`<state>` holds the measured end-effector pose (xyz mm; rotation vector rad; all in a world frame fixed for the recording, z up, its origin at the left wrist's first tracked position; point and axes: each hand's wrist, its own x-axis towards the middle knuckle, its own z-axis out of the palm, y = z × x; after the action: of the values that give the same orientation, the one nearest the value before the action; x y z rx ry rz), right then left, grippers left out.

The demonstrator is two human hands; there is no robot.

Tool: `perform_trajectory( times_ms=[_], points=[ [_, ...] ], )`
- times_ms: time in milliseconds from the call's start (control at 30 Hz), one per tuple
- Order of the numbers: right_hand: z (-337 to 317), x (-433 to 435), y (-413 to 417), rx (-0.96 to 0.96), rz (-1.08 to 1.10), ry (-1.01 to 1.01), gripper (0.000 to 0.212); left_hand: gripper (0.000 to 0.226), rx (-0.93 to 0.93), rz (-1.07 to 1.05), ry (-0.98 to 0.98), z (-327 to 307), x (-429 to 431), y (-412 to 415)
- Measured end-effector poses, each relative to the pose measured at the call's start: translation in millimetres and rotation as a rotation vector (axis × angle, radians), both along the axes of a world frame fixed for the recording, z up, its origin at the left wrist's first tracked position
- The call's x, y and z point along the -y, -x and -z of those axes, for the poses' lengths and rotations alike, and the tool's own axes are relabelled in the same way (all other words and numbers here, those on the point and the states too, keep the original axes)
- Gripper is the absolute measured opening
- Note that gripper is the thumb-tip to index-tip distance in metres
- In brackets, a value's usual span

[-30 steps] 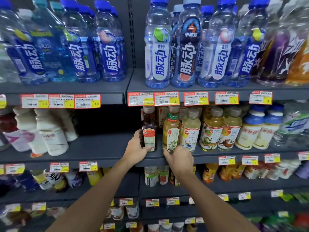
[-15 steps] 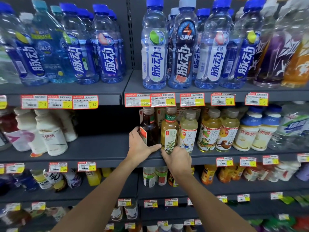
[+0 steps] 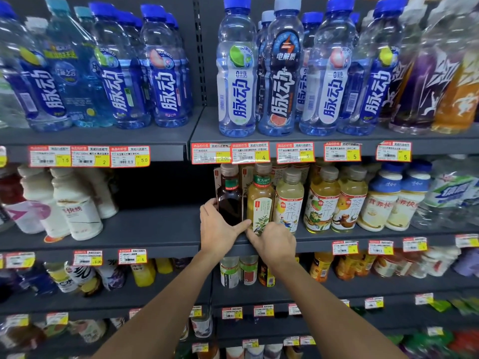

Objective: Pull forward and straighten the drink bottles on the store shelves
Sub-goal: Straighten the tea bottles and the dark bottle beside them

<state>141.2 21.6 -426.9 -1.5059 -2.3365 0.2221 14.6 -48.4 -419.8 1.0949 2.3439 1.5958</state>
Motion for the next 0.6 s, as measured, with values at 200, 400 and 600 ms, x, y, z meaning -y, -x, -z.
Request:
perform_trajectory(
  times_ms=[200,400,600],
  points=[
    [0.5,4.2,6.7,-0.06,0.035,-0.005,0.052,0.088,0.073,0.094,-0.037,3.4,5.7,14.4],
    [0.8,5.3,4.8,-0.012,0.022,-0.027,0.053,0.091,0.056,0.136,0.004,7.1,17.4,30.6],
    [1.2,-2.7,-2.6,0.038,0.002,-0.041,0.058,0.078,0.035,0.188,0.096,4.6,16.7,37.1]
  ],
)
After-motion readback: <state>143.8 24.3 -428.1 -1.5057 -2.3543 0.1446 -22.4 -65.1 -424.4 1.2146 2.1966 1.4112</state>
